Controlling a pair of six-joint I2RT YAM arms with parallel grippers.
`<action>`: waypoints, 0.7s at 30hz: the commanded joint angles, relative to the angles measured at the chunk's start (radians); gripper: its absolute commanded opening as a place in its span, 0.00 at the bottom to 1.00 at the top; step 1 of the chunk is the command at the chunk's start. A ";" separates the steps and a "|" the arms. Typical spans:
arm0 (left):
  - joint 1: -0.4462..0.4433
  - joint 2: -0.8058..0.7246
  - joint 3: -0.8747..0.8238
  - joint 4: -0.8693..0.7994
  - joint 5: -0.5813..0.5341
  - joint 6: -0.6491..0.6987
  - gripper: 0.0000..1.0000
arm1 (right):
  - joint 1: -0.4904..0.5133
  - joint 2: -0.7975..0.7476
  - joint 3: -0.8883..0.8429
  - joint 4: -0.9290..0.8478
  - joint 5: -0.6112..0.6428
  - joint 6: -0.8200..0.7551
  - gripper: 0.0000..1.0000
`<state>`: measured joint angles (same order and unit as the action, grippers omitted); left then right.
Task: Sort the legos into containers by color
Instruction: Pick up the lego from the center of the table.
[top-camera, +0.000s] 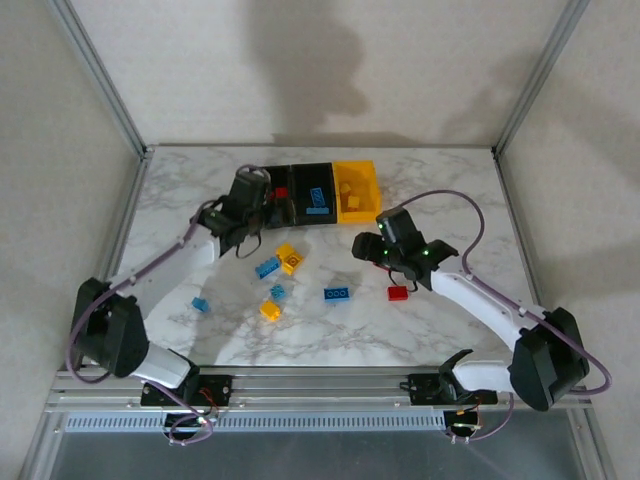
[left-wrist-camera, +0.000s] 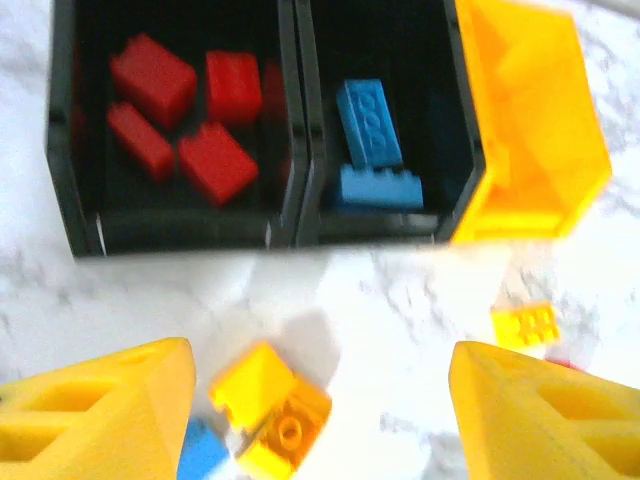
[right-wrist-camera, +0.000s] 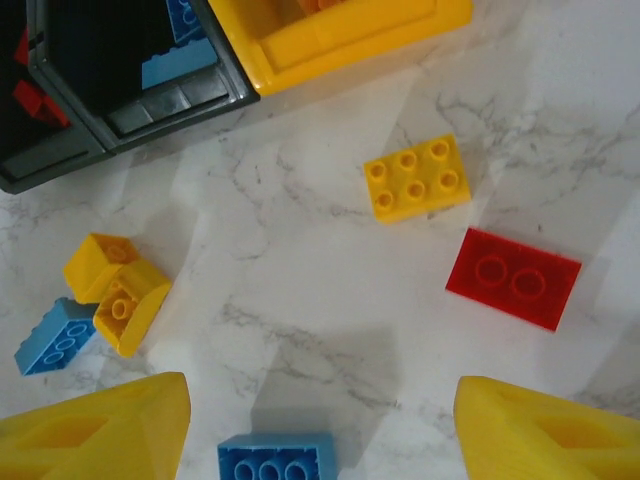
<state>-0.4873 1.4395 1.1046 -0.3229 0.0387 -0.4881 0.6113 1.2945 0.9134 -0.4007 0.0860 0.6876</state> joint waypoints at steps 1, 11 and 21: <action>-0.035 -0.091 -0.121 0.066 0.004 -0.084 0.68 | -0.013 0.055 0.070 -0.036 0.024 -0.081 0.70; -0.089 -0.294 -0.386 0.102 -0.015 -0.195 0.70 | -0.107 0.288 0.175 -0.037 0.059 -0.224 0.72; -0.112 -0.289 -0.405 0.124 -0.017 -0.217 0.70 | -0.116 0.467 0.238 0.009 0.044 -0.296 0.73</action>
<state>-0.5873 1.1481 0.7177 -0.2245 0.0334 -0.6830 0.4953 1.7489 1.1110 -0.4103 0.1349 0.4294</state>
